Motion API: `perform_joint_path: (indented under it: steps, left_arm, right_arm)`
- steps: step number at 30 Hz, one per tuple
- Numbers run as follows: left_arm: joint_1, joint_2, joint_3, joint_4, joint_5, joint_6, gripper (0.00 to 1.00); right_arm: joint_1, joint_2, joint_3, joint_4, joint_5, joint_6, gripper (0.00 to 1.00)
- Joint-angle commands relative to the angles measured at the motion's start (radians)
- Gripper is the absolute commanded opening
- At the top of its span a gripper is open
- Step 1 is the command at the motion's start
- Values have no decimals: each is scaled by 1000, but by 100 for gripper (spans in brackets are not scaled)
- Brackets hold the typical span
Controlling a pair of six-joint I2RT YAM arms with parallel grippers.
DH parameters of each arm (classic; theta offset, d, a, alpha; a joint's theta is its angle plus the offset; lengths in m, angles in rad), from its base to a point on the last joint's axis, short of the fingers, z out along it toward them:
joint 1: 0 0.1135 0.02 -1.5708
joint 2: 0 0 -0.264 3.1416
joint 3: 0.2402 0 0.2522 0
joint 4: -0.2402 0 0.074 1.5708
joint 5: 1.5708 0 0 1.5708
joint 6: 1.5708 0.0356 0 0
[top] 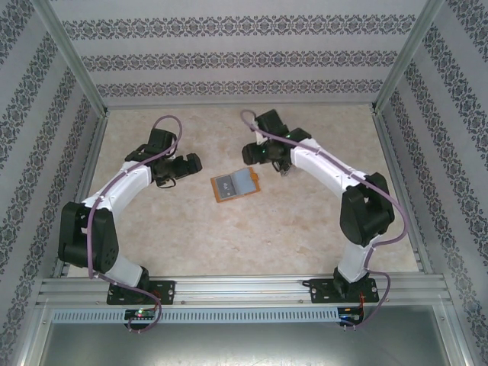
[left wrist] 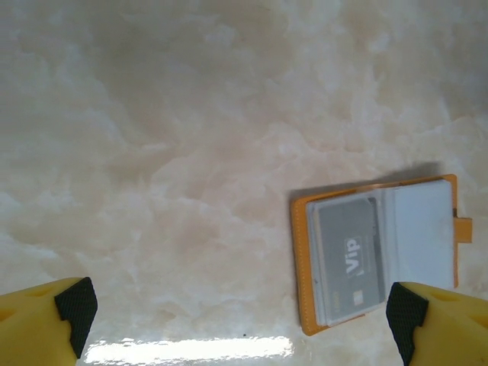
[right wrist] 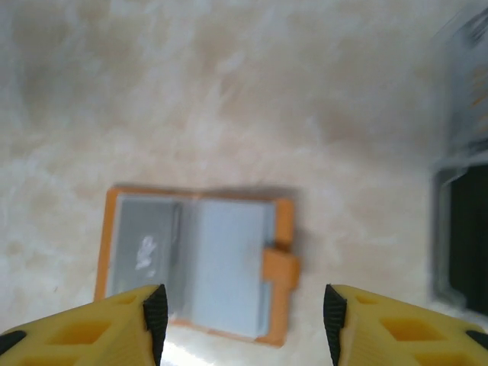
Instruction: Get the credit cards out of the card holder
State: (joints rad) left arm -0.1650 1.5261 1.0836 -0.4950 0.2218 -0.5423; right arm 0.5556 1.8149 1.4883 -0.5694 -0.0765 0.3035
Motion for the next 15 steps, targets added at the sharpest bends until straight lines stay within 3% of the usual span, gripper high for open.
perform_joint_path:
  steps: [1,9,15]
  left_arm:
    - [46,-25,-47,76,1,-68,99]
    - [72,-27,-69,105,65,-99,99]
    - [72,1,-59,102,118,-102,99]
  right_arm:
    - [57,-1,-67,42,-1,116,59]
    - [188,144,-42,91,54,205,56]
    - [195,225,4,79,76,216,54]
